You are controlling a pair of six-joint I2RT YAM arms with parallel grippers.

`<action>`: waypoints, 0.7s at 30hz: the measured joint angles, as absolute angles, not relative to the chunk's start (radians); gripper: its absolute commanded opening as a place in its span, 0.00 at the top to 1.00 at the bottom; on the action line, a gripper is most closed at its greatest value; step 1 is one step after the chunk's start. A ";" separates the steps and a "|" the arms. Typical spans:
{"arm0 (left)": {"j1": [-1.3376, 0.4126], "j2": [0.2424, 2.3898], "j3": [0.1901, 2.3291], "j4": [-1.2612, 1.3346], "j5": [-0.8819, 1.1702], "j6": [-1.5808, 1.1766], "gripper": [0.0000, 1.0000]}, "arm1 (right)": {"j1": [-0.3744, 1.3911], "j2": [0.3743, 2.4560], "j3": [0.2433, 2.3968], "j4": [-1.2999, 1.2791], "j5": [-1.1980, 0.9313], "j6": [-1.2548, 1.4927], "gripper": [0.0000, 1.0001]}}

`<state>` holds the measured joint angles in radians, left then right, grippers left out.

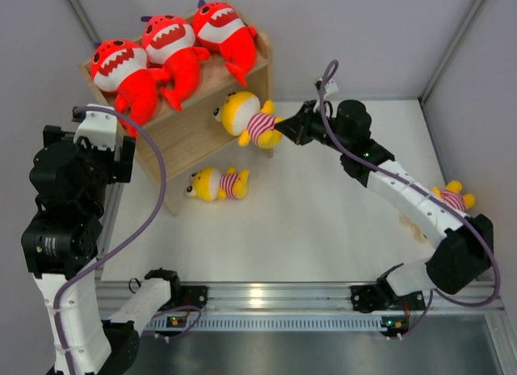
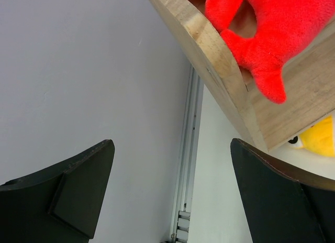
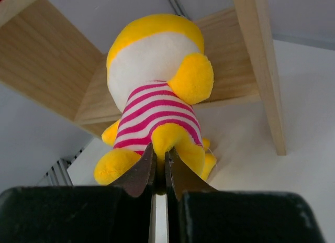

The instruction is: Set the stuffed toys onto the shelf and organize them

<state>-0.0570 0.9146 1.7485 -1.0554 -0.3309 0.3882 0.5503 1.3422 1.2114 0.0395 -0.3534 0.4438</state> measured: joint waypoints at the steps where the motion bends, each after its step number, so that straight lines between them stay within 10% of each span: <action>1: -0.056 0.915 1.748 -1.055 -0.331 0.388 0.01 | 0.551 1.377 1.227 0.070 -0.347 0.461 1.00; 17: -0.052 0.927 1.748 -1.055 -0.330 0.388 0.01 | 0.609 1.752 1.489 0.234 -0.212 0.536 0.99; 21: -0.052 0.930 1.748 -1.055 -0.329 0.388 0.01 | 0.609 1.774 1.493 0.237 -0.197 0.537 0.67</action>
